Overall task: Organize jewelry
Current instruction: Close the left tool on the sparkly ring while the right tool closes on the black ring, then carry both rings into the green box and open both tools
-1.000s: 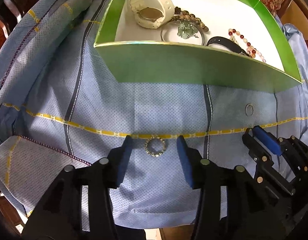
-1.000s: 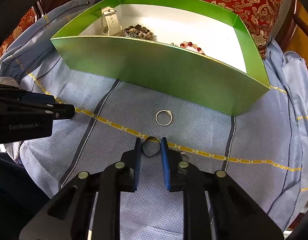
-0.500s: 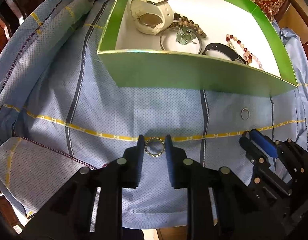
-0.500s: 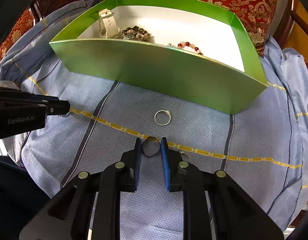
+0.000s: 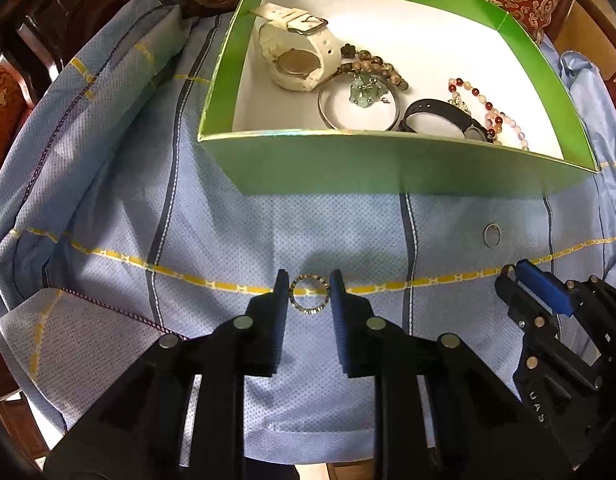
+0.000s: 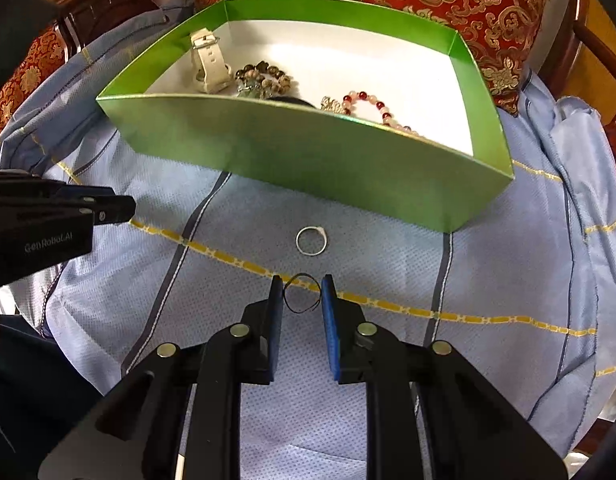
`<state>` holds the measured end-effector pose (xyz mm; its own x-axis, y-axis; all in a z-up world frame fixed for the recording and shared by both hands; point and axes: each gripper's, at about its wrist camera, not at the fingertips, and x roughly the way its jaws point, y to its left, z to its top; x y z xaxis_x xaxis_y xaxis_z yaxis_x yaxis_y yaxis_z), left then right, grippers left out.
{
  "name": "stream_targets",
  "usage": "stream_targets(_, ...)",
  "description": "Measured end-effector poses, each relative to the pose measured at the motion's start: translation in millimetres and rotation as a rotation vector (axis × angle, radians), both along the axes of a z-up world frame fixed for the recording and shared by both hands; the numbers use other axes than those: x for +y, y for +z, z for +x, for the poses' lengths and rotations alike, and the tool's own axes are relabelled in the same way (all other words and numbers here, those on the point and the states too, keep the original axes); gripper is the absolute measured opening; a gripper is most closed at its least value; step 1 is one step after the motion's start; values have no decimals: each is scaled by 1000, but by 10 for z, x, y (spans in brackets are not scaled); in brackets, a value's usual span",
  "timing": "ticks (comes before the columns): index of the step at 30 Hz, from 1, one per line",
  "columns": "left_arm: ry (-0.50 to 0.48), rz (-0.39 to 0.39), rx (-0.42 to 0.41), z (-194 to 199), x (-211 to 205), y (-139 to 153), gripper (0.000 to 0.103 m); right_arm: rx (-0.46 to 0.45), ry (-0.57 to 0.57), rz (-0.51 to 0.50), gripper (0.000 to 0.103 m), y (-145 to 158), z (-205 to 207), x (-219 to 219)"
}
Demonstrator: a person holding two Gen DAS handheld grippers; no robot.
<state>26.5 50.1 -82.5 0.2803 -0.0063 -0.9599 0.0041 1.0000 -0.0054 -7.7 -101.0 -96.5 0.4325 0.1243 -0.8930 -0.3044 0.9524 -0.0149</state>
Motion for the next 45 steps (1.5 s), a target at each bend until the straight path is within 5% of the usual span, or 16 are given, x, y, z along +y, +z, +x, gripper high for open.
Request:
stream_targets(9,6,-24,-32,-26,-111,146,21,-20,-3,13,20,81,37,-16)
stream_targets(20,-55,-152,-174,555,-98,880,21,-194,0,167,20,1085,374,-165)
stream_targets(28,-3,-179,-77,1121,-25,432,21,-94,-103,153,20,711,1301,-300)
stream_targets(33,-19,-264,-79,1216,-147,386,21,-65,-145,131,20,512,1529,-334)
stream_targets(39,-88,-232,-115,1258,-524,375,21,-63,-166,111,21,420,1527,-392)
stream_targets(42,-137,-210,-110,1289,-678,326,27,-65,-165,96,48,485,1443,-430)
stream_targets(45,-146,-191,-115,1273,-663,378,32,-102,-129,95,49,657,1252,-449)
